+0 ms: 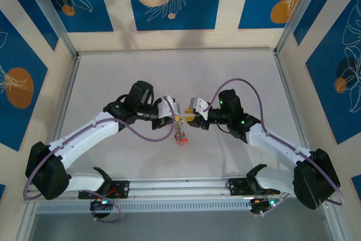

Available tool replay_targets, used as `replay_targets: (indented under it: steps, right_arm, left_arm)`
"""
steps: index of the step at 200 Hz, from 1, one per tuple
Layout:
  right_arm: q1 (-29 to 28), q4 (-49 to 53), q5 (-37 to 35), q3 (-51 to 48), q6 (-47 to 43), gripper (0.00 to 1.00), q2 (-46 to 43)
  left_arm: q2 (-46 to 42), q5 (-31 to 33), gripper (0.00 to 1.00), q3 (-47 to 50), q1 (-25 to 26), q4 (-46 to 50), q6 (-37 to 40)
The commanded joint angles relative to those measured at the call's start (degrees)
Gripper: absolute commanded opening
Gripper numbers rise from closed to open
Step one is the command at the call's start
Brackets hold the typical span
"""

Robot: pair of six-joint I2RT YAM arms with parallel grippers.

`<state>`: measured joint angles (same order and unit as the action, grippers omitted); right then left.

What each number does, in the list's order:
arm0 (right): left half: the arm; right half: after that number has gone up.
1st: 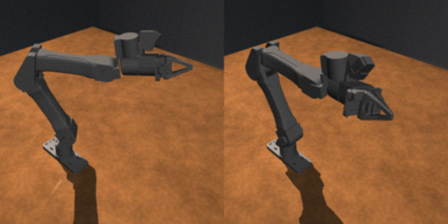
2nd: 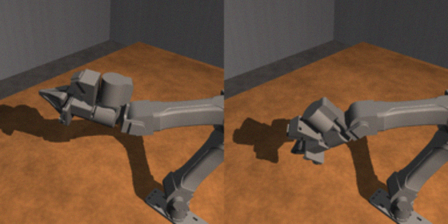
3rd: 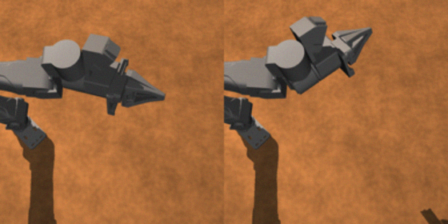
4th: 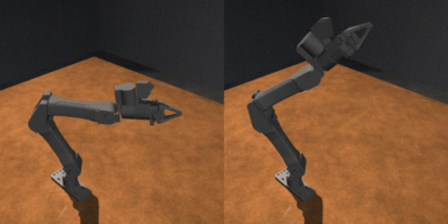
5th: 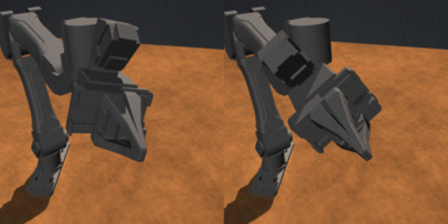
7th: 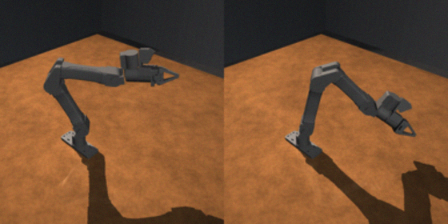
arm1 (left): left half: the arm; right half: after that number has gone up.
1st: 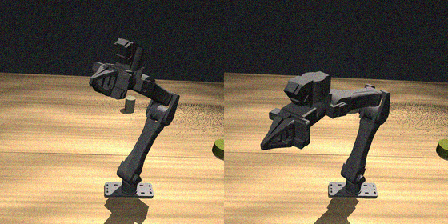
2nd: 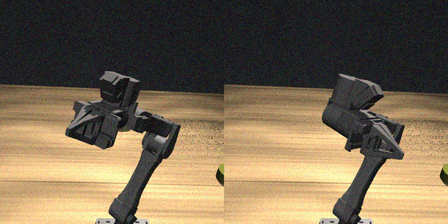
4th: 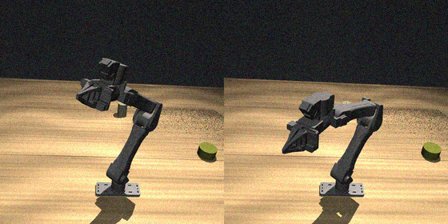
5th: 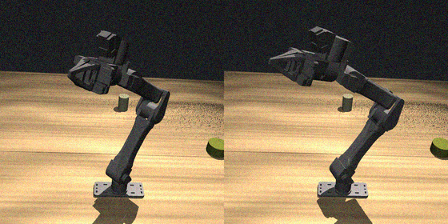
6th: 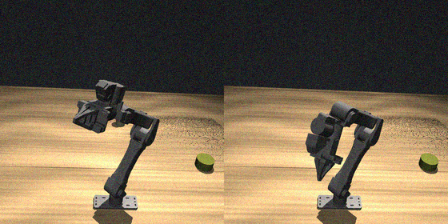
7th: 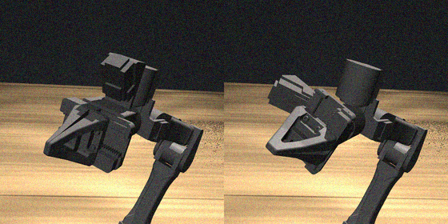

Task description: Put the keys on the keyring

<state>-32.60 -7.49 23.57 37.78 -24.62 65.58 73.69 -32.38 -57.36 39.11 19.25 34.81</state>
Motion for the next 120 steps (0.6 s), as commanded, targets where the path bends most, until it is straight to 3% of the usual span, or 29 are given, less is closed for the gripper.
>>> replay_targets:
  steps: [1, 56, 120]
  right_arm:
    - [0.06, -1.93, 2.63, 0.31, -2.32, 0.30, 0.92]
    - [-0.69, -1.40, 5.90, 0.36, -3.37, 0.29, 1.40]
    - [-0.82, 1.89, 4.03, -0.52, -6.62, 0.28, 0.13]
  left_arm:
    - [-0.27, -4.62, 0.00, -0.02, -0.39, -2.43, -0.53]
    - [0.10, -4.64, 0.00, 0.08, -0.44, -2.72, -0.70]
    - [0.47, -4.51, 0.00, -0.20, -0.62, -2.60, -0.44]
